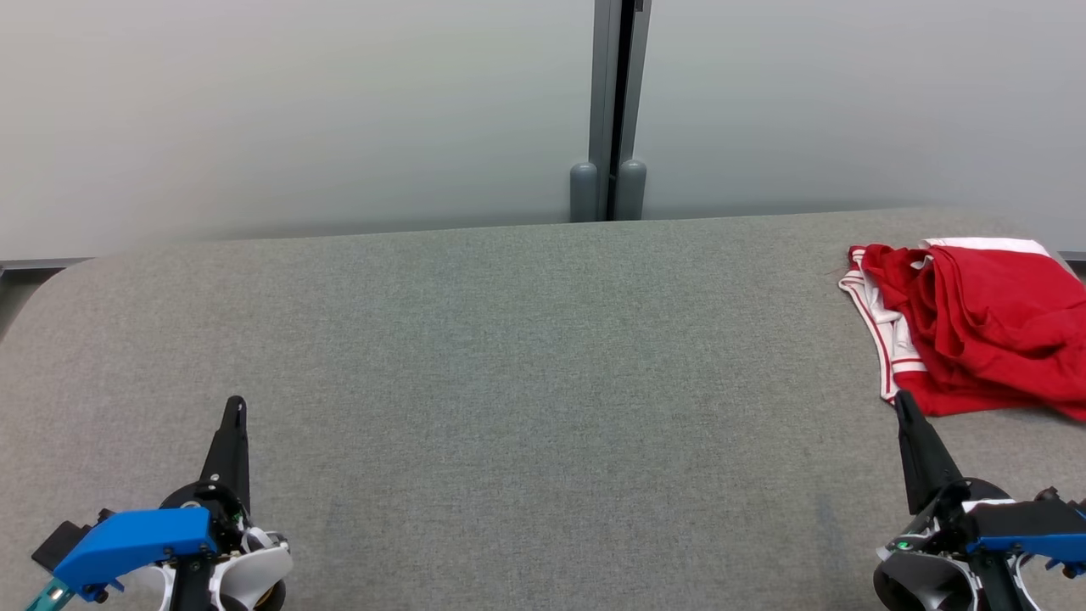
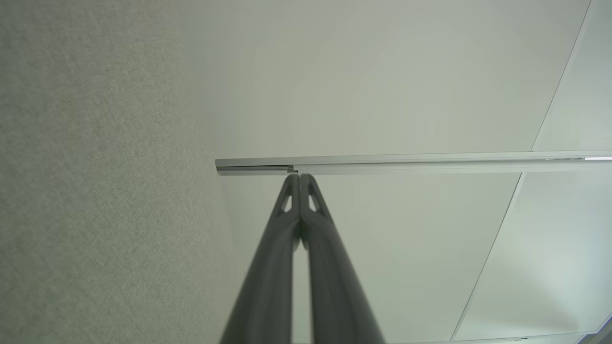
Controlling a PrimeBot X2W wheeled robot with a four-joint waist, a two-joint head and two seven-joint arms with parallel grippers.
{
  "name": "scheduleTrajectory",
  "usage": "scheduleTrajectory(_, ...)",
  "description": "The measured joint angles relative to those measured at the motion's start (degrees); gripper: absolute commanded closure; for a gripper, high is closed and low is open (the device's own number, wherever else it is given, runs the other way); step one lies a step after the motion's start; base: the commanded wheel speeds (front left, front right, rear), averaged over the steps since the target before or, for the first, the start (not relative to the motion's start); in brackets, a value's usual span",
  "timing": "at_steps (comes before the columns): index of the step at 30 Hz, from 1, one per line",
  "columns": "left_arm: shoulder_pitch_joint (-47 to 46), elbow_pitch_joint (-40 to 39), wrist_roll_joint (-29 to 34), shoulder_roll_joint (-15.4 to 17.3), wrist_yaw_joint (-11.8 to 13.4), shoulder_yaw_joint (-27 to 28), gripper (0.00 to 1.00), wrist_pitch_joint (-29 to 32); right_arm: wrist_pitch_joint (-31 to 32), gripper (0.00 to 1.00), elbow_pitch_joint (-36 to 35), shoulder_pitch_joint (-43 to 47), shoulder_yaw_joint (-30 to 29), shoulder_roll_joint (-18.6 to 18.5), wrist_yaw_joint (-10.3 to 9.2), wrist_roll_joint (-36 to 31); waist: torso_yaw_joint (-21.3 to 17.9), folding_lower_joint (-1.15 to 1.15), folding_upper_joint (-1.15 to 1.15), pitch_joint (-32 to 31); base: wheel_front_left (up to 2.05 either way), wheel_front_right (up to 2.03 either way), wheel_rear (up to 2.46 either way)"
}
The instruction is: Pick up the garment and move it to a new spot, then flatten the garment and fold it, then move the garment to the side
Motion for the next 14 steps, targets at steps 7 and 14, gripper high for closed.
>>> scheduleTrajectory(7,-0.19,-0.07,-1.32,0.01,-0.31,0.10,1.00,0.22,0.32,1.00,0.01,-0.05,-0.10,0.00,0.00,1.27,-0.03,0.00,0.00,-0.06,0.00,0.00,0.00)
scheduleTrajectory(14,-0.19,-0.07,-1.32,0.01,-0.32,0.10,1.00,0.22,0.32,1.00,0.01,-0.14,-0.10,0.01,0.00,1.27,-0.03,0.00,0.00,-0.06,0.00,0.00,0.00)
